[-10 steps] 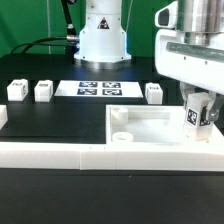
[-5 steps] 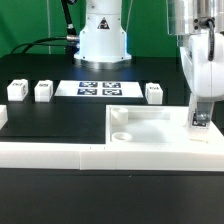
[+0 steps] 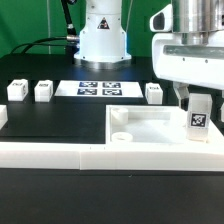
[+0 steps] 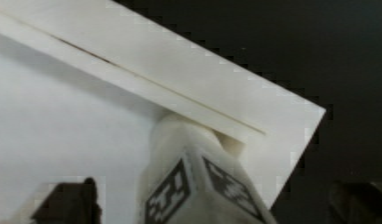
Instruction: Assemble square table
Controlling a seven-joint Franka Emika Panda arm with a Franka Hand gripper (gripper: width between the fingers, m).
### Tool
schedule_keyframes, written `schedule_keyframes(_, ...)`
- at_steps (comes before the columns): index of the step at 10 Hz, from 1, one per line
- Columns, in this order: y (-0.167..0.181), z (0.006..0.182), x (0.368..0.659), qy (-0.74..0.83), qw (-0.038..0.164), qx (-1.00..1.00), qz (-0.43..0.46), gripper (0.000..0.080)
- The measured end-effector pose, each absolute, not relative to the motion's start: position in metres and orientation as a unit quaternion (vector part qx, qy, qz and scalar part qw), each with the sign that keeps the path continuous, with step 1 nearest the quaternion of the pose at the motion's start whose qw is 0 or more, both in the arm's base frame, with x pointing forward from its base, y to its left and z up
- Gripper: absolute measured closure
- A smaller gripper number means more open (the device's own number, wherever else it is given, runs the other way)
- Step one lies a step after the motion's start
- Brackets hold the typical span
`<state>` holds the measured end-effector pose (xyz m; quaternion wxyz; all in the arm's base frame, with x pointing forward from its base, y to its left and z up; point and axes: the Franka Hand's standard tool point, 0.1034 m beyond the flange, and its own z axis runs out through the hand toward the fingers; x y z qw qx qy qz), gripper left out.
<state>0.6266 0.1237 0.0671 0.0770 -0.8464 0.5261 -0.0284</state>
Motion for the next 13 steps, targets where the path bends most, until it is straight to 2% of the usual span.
schedule_keyframes(2, 0.1226, 0.0667, 0.6266, 0.455, 0.073, -0.887, -0.035, 0.015)
schedule_keyframes(3, 0.1206, 0.0668, 0.6268, 0.376, 0.065, -0.924, -0.041, 0.015)
schedule_keyframes(6, 0.1184, 0.0673, 0.6279, 0.103, 0.022, -0.994, -0.03, 0.015)
schedule_keyframes(8, 0.1172, 0.0669, 0.6302, 0.121, 0.024, -0.992, -0.037, 0.015)
schedule_keyframes(9, 0.117, 0.0668, 0.6302, 0.12, 0.024, -0.992, -0.037, 0.0276)
schedule_keyframes(10, 0.1177, 0.0667, 0.6301, 0.148, 0.027, -0.988, -0.035, 0.0276)
schedule_keyframes(11, 0.1182, 0.0665, 0.6299, 0.192, 0.028, -0.98, -0.034, 0.0415)
schedule_keyframes(12, 0.118, 0.0664, 0.6299, 0.219, 0.029, -0.975, -0.033, 0.0511)
schedule_keyframes(13, 0.1181, 0.0664, 0.6299, 0.25, 0.03, -0.967, -0.032, 0.0511)
